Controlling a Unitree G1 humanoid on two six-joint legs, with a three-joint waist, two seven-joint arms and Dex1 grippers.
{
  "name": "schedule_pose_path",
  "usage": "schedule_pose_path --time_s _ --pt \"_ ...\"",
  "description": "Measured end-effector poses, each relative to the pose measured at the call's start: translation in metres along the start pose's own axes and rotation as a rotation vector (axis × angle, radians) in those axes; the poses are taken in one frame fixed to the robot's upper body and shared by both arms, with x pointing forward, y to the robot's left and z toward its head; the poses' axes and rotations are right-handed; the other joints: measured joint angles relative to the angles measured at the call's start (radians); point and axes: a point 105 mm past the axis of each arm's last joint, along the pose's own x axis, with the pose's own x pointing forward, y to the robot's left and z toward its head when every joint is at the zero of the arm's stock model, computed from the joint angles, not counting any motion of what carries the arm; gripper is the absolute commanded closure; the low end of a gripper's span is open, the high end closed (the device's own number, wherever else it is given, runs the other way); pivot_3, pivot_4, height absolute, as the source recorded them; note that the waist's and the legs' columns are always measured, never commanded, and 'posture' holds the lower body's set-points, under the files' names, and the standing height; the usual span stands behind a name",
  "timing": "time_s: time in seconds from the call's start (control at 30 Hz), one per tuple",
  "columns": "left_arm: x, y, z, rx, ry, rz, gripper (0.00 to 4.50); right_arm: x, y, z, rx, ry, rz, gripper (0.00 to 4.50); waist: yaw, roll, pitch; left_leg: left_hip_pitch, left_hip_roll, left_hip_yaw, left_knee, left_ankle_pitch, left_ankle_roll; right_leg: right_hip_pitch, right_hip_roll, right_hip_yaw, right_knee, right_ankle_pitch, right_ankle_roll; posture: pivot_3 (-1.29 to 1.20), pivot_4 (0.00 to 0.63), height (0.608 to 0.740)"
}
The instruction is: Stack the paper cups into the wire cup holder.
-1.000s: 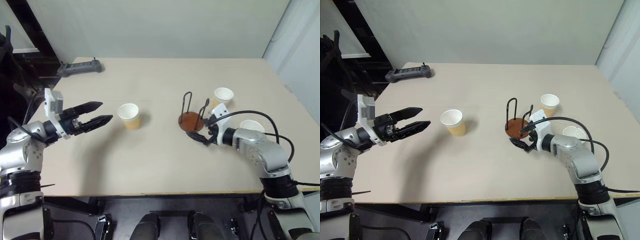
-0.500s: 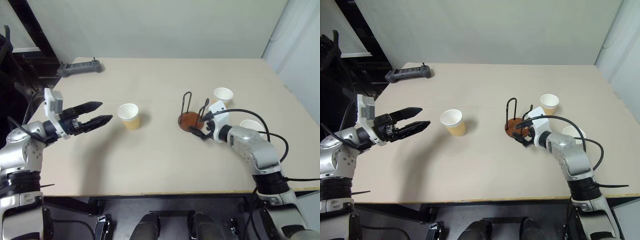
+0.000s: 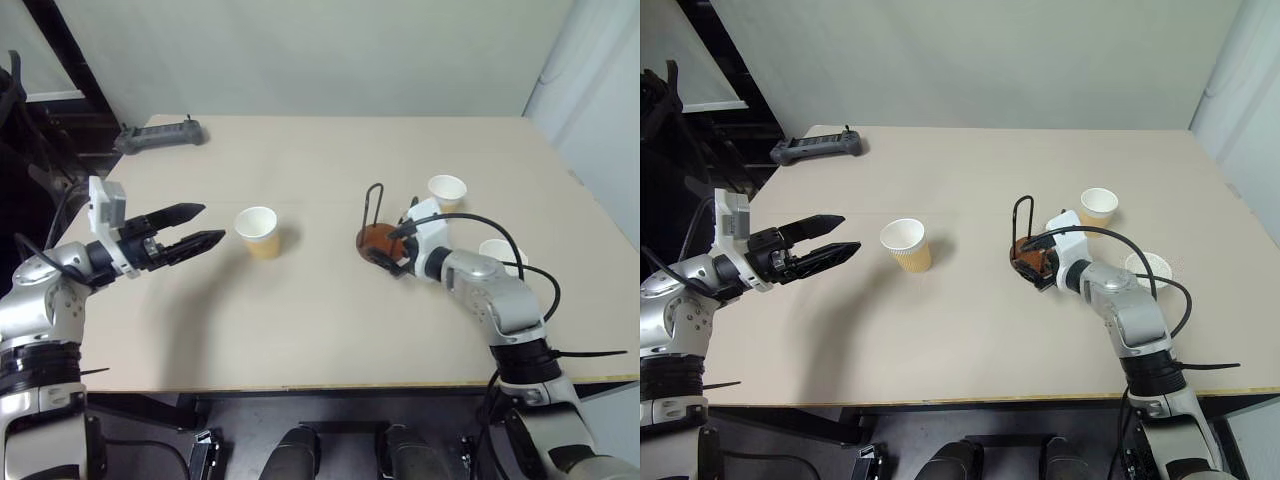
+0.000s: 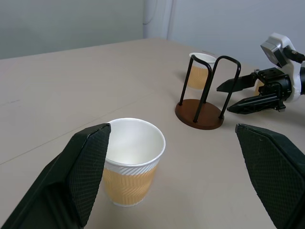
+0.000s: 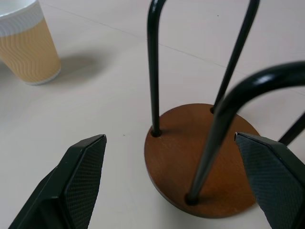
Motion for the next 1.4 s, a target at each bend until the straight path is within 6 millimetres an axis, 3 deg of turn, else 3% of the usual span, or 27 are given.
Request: schedule_pose_path --time_s 0.13,0.47,0.83,1.13,1.4 --pt "0.000 0.000 0.000 0.001 0.001 0.000 0.00 0.002 0.002 -0.002 0.014 0.005 0.001 0.91 0.000 0.000 0.000 0.000 0.000 0.000 0.000 0.000 0.000 0.000 0.000 0.000 0.000 0.000 0.000 0.00 0.150 0.740" --pt "0.000 -0.001 0.000 0.002 0.005 -0.011 0.00 0.003 0.004 -0.002 0.030 0.007 -0.001 4.48 0.000 0.000 0.000 0.000 0.000 0.000 0.000 0.000 -0.001 0.000 0.000 0.000 0.000 0.000 0.000 0.00 0.150 0.740" --pt "0.000 -0.001 0.000 0.003 0.007 -0.012 0.00 0.004 0.009 -0.001 0.046 0.008 0.026 4.48 0.000 -0.003 -0.002 0.000 0.000 0.000 0.000 -0.001 -0.002 0.000 0.000 0.000 0.002 0.000 -0.001 0.00 0.150 0.740" --pt "0.004 -0.001 0.001 0.007 0.009 -0.025 0.00 -0.010 0.017 0.000 -0.050 0.078 0.267 4.48 0.000 -0.005 -0.003 0.000 0.000 0.000 0.001 -0.001 -0.002 0.000 0.000 0.000 0.001 -0.001 -0.001 0.00 0.150 0.740" --pt "0.006 0.000 -0.001 -0.003 0.017 -0.029 0.00 -0.020 0.011 0.011 -0.165 0.112 0.428 4.48 -0.001 -0.005 -0.003 -0.001 0.001 0.000 0.000 0.003 0.004 -0.001 0.000 0.000 0.001 -0.002 -0.002 0.00 0.150 0.740"
